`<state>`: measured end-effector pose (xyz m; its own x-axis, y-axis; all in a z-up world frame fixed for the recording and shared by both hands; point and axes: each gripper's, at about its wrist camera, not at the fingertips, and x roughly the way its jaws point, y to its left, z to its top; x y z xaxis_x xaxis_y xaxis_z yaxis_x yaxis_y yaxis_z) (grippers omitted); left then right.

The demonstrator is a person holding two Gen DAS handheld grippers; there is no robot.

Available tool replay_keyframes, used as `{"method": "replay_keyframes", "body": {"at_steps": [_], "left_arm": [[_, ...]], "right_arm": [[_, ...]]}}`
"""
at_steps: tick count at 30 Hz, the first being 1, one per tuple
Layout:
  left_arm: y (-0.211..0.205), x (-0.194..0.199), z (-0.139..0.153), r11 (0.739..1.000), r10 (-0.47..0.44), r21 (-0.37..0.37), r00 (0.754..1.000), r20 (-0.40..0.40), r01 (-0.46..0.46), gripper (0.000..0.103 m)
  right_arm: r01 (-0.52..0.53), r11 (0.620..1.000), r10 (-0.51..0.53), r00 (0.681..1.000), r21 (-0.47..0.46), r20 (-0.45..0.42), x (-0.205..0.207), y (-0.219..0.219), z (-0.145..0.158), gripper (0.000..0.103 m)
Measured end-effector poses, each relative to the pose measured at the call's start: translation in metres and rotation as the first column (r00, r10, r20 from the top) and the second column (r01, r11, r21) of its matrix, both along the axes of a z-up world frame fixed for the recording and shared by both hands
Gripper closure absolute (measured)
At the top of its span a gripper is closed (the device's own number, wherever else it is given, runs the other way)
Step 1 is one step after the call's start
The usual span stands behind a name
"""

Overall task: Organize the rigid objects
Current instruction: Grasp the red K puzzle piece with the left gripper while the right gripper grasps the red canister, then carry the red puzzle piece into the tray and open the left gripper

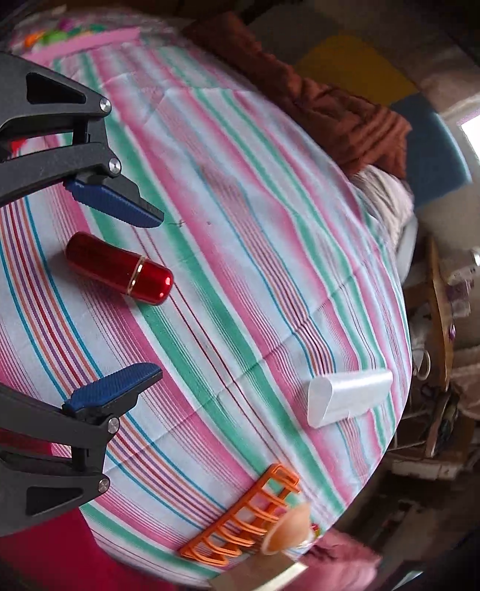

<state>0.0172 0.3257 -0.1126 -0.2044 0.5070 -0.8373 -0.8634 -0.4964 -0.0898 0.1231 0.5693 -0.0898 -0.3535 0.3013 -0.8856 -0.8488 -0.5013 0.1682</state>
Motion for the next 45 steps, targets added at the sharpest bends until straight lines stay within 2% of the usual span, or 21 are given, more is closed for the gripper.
{"method": "replay_keyframes", "body": {"at_steps": [5,7,9,10,11,13,15,17,19,24,30,35,39,45], "left_arm": [[-0.023,0.006,-0.002,0.999,0.035,0.016,0.998,-0.053,-0.034,0.057],[-0.029,0.007,-0.003,0.998,0.051,0.027,0.997,-0.059,-0.049,0.057],[-0.029,0.006,-0.004,0.997,0.064,0.038,0.996,-0.060,-0.062,0.057],[-0.032,0.007,-0.005,0.997,0.072,0.046,0.996,-0.059,-0.069,0.057],[-0.032,0.007,-0.005,0.995,0.081,0.055,0.995,-0.057,-0.078,0.057],[-0.040,0.006,-0.004,0.994,0.093,0.063,0.994,-0.056,-0.090,0.057],[-0.044,0.005,-0.004,0.993,0.103,0.070,0.993,-0.055,-0.099,0.057],[-0.047,0.006,-0.004,0.992,0.108,0.073,0.992,-0.058,-0.104,0.057],[-0.048,0.008,-0.004,0.992,0.111,0.074,0.992,-0.068,-0.106,0.056],[-0.047,0.009,-0.005,0.991,0.117,0.074,0.989,-0.088,-0.111,0.056],[-0.045,0.010,-0.005,0.992,0.112,0.066,0.989,-0.099,-0.106,0.056],[-0.045,0.004,0.001,0.989,0.143,0.041,0.988,-0.057,-0.141,0.057],[-0.056,0.002,0.017,0.983,0.181,0.052,0.982,-0.050,-0.178,0.057],[-0.078,0.003,0.055,0.967,0.248,0.099,0.961,-0.125,-0.237,0.057]], "right_arm": [[-0.086,0.995,0.081,0.991,0.045,0.102,-0.020,-0.011,-0.012,0.030],[-0.140,0.990,0.133,0.974,0.026,0.181,-0.032,-0.015,-0.023,0.032],[-0.204,0.975,0.183,0.961,0.089,0.205,-0.039,-0.026,-0.020,0.071],[-0.250,0.963,0.229,0.955,0.097,0.190,-0.044,-0.033,-0.018,0.076],[-0.265,0.959,0.243,0.951,0.101,0.191,-0.047,-0.039,-0.018,0.076],[-0.360,0.924,0.330,0.920,0.125,0.212,-0.057,-0.057,-0.018,0.076],[-0.438,0.893,0.417,0.892,0.106,0.174,-0.065,-0.072,-0.017,0.076],[-0.536,0.839,0.519,0.839,0.090,0.162,-0.075,-0.091,-0.019,0.076],[-0.588,0.805,0.575,0.806,0.078,0.141,-0.079,-0.103,-0.019,0.076],[-0.577,0.816,0.571,0.815,0.041,0.100,-0.072,-0.101,-0.020,0.076],[-0.599,0.796,0.584,0.798,0.090,0.152,-0.073,-0.113,-0.020,0.076],[-0.625,0.771,0.600,0.778,0.122,0.186,-0.075,-0.118,-0.021,0.076],[-0.654,0.739,0.620,0.754,0.164,0.216,-0.078,-0.124,-0.024,0.076],[-0.656,0.736,0.620,0.753,0.170,0.220,-0.080,-0.124,-0.025,0.076]]}}
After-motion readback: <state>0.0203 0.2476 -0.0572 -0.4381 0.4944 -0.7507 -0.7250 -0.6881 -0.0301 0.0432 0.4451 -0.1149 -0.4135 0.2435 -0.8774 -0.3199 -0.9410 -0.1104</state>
